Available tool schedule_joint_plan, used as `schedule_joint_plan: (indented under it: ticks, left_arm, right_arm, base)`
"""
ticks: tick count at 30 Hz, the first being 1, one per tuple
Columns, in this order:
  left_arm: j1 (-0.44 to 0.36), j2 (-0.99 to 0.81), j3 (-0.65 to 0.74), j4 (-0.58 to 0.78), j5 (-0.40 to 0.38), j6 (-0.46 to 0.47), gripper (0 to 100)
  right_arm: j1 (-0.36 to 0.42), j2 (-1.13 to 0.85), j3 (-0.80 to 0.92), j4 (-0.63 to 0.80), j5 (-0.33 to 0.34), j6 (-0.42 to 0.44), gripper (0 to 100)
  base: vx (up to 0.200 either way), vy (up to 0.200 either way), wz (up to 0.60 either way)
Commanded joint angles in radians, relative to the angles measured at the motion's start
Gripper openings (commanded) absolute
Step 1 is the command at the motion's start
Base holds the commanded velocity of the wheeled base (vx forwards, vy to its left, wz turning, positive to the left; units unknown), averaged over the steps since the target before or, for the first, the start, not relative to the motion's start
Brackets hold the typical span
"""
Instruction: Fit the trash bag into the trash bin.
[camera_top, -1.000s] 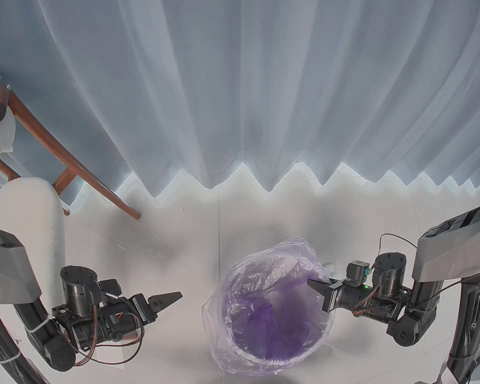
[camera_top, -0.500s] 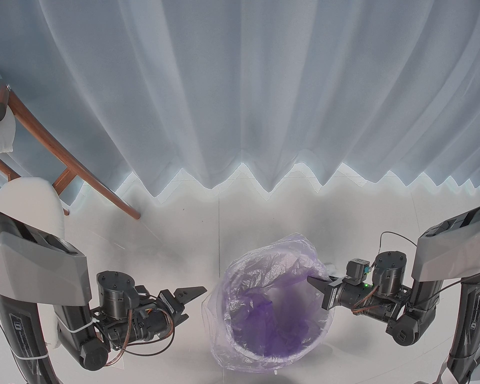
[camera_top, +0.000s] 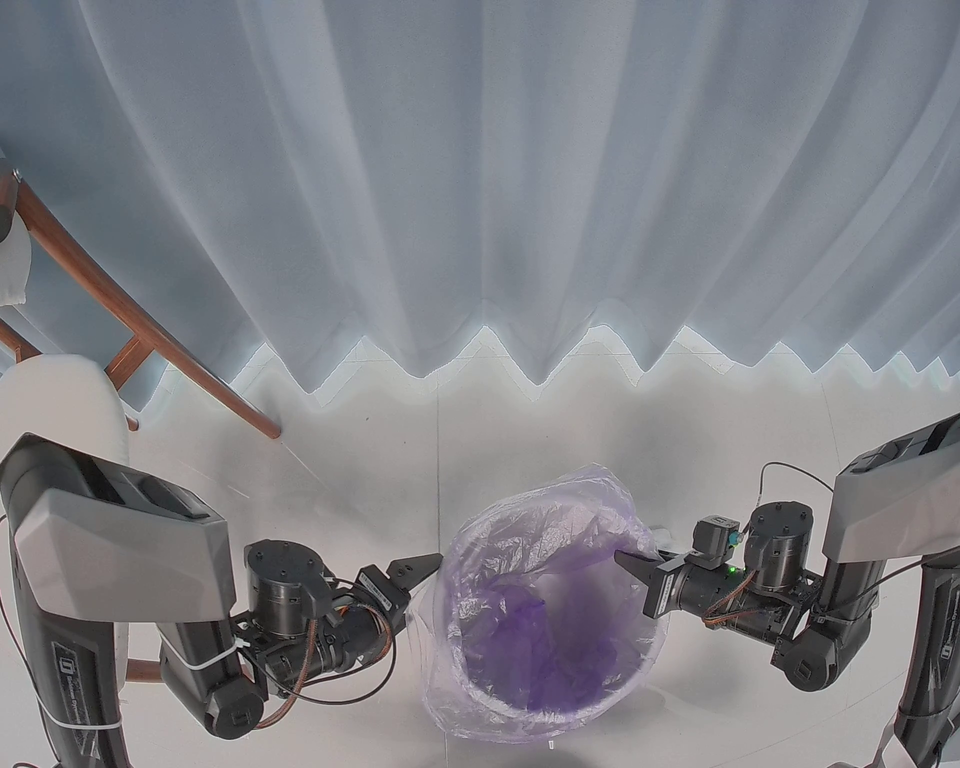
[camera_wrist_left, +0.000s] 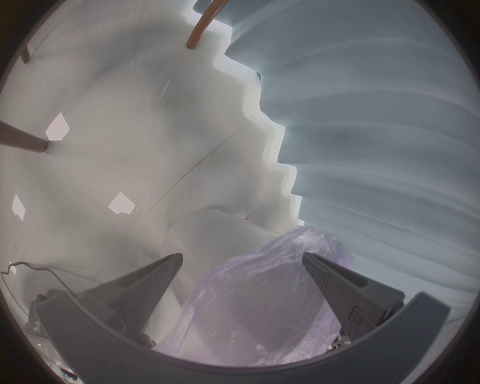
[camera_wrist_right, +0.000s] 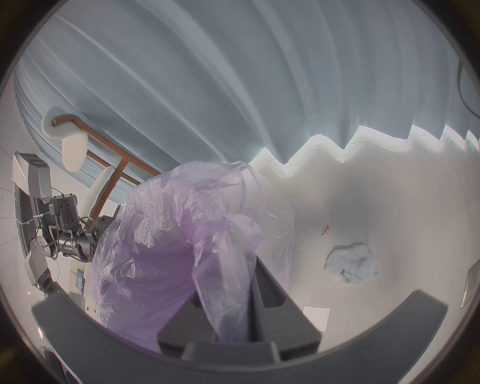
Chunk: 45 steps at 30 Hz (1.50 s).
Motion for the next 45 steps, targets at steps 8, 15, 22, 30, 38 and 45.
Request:
schedule_joint_plan:
  ticks: [8, 15, 22, 30, 38, 45]
  left_arm:
    - [-0.038, 0.051, -0.034, 0.000, 0.026, -0.002, 0]
    - [-0.036, 0.055, -0.029, 0.000, 0.047, 0.002, 0]
    - [0.008, 0.069, -0.032, 0.000, 0.076, 0.015, 0]
    - [0.076, 0.072, -0.034, 0.000, 0.076, 0.033, 0]
    - [0.062, 0.072, -0.014, 0.002, 0.069, 0.062, 0]
    - [0.053, 0.058, 0.031, 0.002, 0.075, 0.105, 100]
  right_arm:
    - [0.002, 0.003, -0.002, 0.000, -0.012, 0.000, 0]
    - [0.002, -0.009, 0.002, -0.008, -0.012, 0.010, 0]
    - [0.002, -0.029, 0.007, -0.014, -0.007, 0.086, 0]
    - [0.003, -0.031, 0.010, -0.015, 0.013, 0.106, 0]
    - [0.008, -0.034, 0.009, -0.020, 0.023, 0.108, 0]
    - [0.005, -0.037, 0.009, -0.020, 0.023, 0.118, 0]
  base:
    - [0.000, 0.000, 0.00]
    - [0.000, 0.000, 0.00]
    - [0.000, 0.000, 0.00]
    - [0.000, 0.000, 0.00]
    - [0.000, 0.000, 0.00]
    - [0.000, 0.000, 0.00]
